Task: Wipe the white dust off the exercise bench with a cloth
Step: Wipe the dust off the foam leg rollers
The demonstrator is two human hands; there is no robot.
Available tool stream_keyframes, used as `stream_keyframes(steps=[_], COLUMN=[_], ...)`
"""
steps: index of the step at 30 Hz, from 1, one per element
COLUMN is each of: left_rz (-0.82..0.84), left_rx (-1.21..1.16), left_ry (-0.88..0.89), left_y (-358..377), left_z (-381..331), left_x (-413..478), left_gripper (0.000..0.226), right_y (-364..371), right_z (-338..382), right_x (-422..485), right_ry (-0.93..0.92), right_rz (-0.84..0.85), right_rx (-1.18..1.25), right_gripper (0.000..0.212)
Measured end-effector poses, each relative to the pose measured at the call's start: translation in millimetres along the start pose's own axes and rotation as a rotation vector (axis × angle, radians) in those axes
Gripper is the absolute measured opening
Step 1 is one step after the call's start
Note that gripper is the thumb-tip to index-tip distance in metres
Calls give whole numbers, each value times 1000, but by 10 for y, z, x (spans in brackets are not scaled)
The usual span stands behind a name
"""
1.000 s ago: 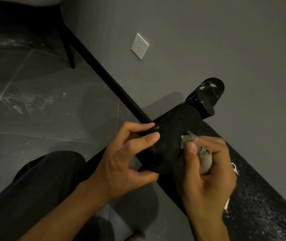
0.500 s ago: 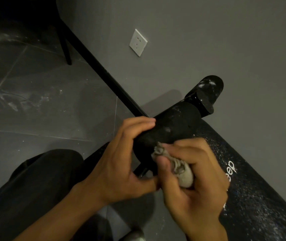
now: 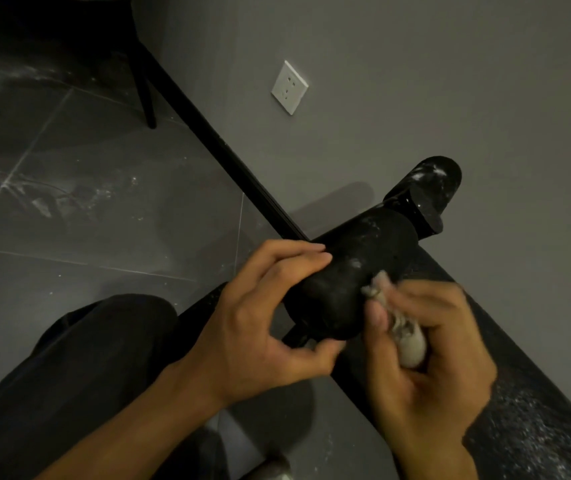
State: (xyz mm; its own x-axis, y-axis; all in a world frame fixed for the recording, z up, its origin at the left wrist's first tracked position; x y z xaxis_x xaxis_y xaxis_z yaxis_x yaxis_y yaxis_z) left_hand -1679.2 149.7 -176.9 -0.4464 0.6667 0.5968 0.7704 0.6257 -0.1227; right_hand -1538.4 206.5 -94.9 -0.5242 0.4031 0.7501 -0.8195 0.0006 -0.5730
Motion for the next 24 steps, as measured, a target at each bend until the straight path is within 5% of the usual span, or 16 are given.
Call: stream_keyframes(steps=[4,8,12,17,22,24], left_rz=[38,124,144,92,36,20], left_rx=[4,46,45,32,-16,0], left_ry=[43,69,35,-57,-22,-3], left_y=[-15,-23,-38,-16,26,31], left_z=[4,-9,-50,-62,-50,-38], left_x=[9,39,33,31,17,10], left_gripper=[72,69,75,80,61,71], right_y=[-24,-15,26,26,5,-4], right_z=[49,-73,113,-94,77,-45], right_x=[-54,35,-43,27,-106,-53], right_ry=[-93,169,-53,238,-26,59], right_rz=[76,-71,101,-66,91,21], right_rx=[24,24,119,38,102,78], right_gripper=[8,8,7,11,14,10])
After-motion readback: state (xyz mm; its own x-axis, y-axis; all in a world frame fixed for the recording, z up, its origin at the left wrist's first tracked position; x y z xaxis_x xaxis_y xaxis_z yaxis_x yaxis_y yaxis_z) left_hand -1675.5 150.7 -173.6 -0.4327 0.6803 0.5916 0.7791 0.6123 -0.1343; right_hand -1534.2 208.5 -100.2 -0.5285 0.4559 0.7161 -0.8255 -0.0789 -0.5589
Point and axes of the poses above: each hand's wrist, its own x-axis towards the middle knuckle, its own y-axis out of the palm, z = x × y, the point moved 1 cm from there along x, towards the middle knuckle, and after that the axes turned 5 degrees about -y, right-handed, at the moved point
